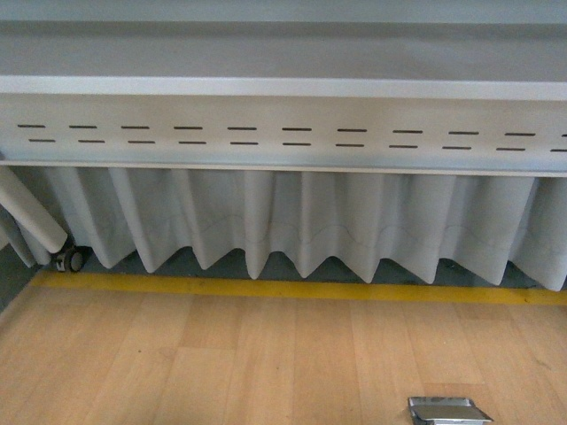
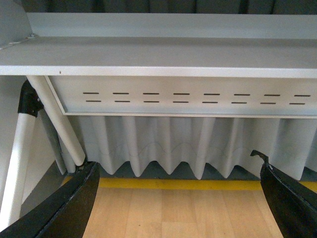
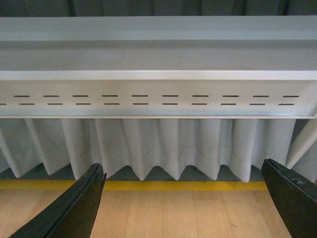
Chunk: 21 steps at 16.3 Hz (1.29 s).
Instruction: Wind up and store yellow beetle toy
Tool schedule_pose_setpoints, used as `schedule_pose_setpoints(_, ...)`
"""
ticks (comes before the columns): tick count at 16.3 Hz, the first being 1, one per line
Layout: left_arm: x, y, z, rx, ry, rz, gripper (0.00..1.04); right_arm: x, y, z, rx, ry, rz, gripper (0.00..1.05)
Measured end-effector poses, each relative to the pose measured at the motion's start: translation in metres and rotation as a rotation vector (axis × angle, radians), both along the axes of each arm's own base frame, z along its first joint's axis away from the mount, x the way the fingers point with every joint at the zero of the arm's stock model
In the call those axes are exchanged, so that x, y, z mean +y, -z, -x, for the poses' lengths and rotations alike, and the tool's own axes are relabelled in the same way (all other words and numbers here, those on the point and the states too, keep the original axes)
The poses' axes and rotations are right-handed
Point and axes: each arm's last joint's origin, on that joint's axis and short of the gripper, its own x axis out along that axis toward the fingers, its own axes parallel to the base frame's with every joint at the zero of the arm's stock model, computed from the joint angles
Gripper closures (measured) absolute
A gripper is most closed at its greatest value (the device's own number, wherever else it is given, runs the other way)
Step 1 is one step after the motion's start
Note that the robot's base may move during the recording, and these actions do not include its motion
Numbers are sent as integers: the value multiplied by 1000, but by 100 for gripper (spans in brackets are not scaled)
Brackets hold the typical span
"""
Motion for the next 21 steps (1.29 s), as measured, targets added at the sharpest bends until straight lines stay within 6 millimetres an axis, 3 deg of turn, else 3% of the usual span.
schedule_pose_setpoints(21, 0, 0, 0, 3, 0, 0, 7, 0, 0, 0, 2, 0, 0, 6)
